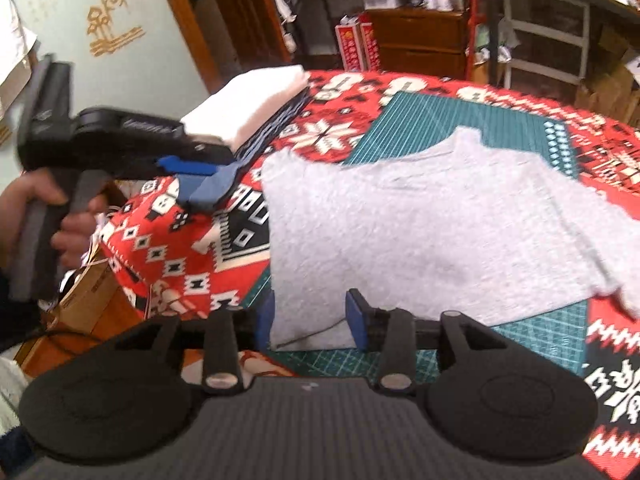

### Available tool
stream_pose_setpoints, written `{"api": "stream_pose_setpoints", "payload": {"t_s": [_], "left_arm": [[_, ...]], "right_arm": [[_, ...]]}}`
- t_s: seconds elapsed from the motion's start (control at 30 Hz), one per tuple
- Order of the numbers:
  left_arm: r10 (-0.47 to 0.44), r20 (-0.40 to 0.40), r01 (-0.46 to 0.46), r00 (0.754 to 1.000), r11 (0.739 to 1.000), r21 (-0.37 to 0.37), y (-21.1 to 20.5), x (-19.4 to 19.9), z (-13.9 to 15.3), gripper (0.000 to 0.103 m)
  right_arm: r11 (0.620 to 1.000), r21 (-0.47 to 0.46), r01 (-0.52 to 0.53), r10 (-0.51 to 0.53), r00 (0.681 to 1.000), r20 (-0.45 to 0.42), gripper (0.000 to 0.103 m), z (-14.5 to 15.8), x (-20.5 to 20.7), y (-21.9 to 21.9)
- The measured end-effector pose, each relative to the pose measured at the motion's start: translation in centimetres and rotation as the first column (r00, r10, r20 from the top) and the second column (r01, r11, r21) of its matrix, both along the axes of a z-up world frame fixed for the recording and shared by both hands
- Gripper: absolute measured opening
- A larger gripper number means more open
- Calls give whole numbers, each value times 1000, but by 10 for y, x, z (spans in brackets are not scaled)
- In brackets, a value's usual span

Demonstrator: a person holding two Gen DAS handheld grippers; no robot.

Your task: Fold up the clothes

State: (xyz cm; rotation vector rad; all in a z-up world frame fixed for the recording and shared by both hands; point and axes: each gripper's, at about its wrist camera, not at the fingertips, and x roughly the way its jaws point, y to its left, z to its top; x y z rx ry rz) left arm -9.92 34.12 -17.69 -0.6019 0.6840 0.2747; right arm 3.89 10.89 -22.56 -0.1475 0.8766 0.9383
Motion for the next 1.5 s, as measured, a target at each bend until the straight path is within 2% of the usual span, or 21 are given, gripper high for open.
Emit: {"api": "stream_pose_setpoints", "payload": {"t_s": [0.03,0.17,0.23,0.33,0.4,0.6,0.9,1.13,1.3,1.4,1.5], "left_arm": [[-5,8,5,1000,1000,5,-4,-3,5,35],[-18,22,19,1000,1000,-4,-19,-14,20,39],[-26,17,26,1000,1000,-14,-26,-17,24,40],[-58,7,58,998,998,37,-40,-17,28,40],[-80,-12,80,997,993,82,-50,-16,28,36],[-122,-32,125,992,984,129,-70,-13,32,35],[-166,-47,172,985,969,179,-85,-3,38,37],[-168,-42,173,985,965,196,-88,5,39,39],[-164,-28,166,986,963,211,-88,2,41,46],[-160,-18,160,987,961,225,-90,-3,42,58],[-162,-14,160,987,959,233,-91,-11,44,60]], "right_arm": [[1000,3,9,-10,1000,10,56,5,0,-2],[999,16,46,-46,998,47,65,23,2,-11],[998,22,62,-63,996,62,73,31,2,-14],[996,30,78,-81,994,74,82,40,3,-19],[995,29,90,-92,992,81,86,45,4,-21],[994,25,103,-105,990,97,102,51,3,-26],[990,17,142,-143,985,101,102,49,6,-33],[987,17,163,-164,978,126,102,49,10,-35],[986,19,163,-164,973,165,102,55,5,-31],[987,30,159,-162,969,189,102,59,-1,-29],[983,33,181,-184,962,201,102,61,-8,-30]]}}
